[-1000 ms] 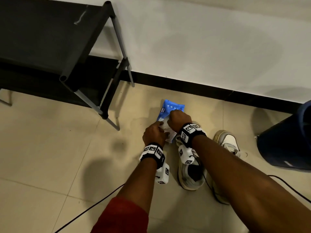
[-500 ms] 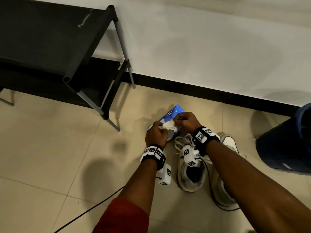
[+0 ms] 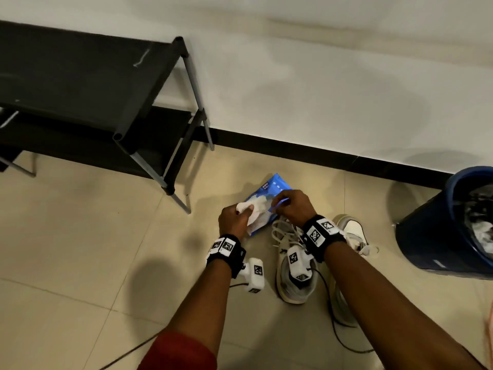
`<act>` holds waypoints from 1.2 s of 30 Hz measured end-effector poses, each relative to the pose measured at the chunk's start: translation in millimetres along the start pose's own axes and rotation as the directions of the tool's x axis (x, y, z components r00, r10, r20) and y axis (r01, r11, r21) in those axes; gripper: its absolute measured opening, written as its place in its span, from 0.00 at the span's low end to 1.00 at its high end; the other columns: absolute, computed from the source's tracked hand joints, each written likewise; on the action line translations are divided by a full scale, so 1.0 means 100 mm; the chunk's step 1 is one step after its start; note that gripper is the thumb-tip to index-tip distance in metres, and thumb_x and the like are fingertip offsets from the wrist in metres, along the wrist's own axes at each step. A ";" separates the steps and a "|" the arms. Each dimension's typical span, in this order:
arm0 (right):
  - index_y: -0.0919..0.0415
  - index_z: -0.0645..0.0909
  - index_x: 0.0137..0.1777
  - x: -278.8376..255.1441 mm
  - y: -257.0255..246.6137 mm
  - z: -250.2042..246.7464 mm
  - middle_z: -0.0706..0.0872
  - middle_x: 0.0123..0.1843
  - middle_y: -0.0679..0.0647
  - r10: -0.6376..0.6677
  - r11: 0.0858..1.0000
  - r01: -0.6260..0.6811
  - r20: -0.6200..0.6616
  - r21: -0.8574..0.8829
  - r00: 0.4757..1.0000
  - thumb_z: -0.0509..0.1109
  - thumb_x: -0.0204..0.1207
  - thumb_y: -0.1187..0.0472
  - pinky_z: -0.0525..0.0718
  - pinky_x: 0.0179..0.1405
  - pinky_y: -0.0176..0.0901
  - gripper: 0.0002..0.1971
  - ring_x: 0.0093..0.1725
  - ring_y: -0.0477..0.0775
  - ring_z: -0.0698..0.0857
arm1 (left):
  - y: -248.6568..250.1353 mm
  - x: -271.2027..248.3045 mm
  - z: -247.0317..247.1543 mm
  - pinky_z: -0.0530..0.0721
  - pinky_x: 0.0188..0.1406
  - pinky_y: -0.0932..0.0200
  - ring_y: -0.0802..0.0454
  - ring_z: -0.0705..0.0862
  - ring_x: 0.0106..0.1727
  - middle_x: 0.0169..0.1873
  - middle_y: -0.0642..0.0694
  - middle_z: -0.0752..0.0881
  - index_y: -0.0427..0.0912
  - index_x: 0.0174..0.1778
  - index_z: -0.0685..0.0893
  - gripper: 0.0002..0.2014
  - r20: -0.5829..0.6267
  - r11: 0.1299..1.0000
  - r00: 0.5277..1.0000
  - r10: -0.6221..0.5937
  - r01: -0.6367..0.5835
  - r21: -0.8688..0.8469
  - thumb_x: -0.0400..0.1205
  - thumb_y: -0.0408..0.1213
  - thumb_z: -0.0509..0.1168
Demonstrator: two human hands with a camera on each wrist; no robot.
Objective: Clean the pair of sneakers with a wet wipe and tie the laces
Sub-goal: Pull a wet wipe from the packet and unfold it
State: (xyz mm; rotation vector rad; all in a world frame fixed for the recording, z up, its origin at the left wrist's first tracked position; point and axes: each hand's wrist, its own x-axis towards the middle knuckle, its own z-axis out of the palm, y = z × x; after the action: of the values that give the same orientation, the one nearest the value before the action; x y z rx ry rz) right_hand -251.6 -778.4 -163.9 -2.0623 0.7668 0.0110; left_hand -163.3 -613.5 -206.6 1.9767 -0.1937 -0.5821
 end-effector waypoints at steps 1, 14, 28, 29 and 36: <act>0.59 0.87 0.46 -0.06 0.00 0.00 0.89 0.44 0.47 0.026 0.997 -0.024 -0.024 0.074 0.999 0.80 0.65 0.68 0.80 0.37 0.32 0.11 0.39 0.45 0.86 | 0.06 -0.08 -0.08 0.78 0.38 0.60 0.54 0.84 0.36 0.36 0.40 0.91 0.38 0.41 0.92 0.08 0.007 0.999 1.000 0.021 -0.021 -0.033 0.77 0.40 0.75; 0.75 0.84 0.55 -1.71 -0.51 -0.19 0.86 0.53 0.76 0.115 0.389 -0.088 0.046 0.917 0.992 0.75 0.71 0.69 0.84 0.58 0.66 0.14 0.52 0.76 0.86 | 0.92 -1.44 -0.45 0.89 0.34 0.52 0.32 0.90 0.47 0.49 0.30 0.91 0.28 0.64 0.83 0.17 0.289 0.846 0.957 0.009 0.146 -0.512 0.82 0.32 0.69; 0.68 0.83 0.55 -2.65 -0.54 -0.85 0.89 0.45 0.66 0.105 0.536 0.119 -0.205 0.836 0.973 0.76 0.73 0.63 0.85 0.32 0.43 0.13 0.39 0.60 0.87 | 1.51 -2.29 -0.23 0.83 0.34 0.63 0.48 0.91 0.41 0.45 0.39 0.92 0.31 0.55 0.88 0.13 0.417 0.922 0.882 0.218 -0.046 -0.385 0.78 0.33 0.75; 0.64 0.82 0.56 -2.71 -0.53 -0.88 0.89 0.44 0.63 0.108 0.541 0.126 -0.218 0.832 0.970 0.78 0.71 0.62 0.84 0.32 0.43 0.15 0.38 0.58 0.88 | 1.51 -2.32 -0.20 0.85 0.35 0.62 0.45 0.92 0.44 0.48 0.36 0.92 0.30 0.57 0.88 0.14 0.421 0.919 0.881 0.216 -0.038 -0.392 0.77 0.31 0.76; 0.61 0.80 0.63 -2.93 -0.47 -0.87 0.87 0.36 0.61 0.113 0.518 0.234 -0.337 0.823 0.935 0.76 0.69 0.74 0.85 0.33 0.43 0.23 0.36 0.57 0.87 | 1.50 -2.40 -0.19 0.90 0.34 0.55 0.46 0.90 0.36 0.46 0.33 0.91 0.32 0.62 0.82 0.18 0.378 0.847 0.914 0.147 0.081 -0.526 0.78 0.33 0.75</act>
State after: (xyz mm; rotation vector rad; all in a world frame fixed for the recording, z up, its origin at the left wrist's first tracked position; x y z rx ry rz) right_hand -487.1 -675.3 8.2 -1.1014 0.6965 -0.6853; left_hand -345.6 -576.7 7.7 1.2911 -0.2870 -0.9153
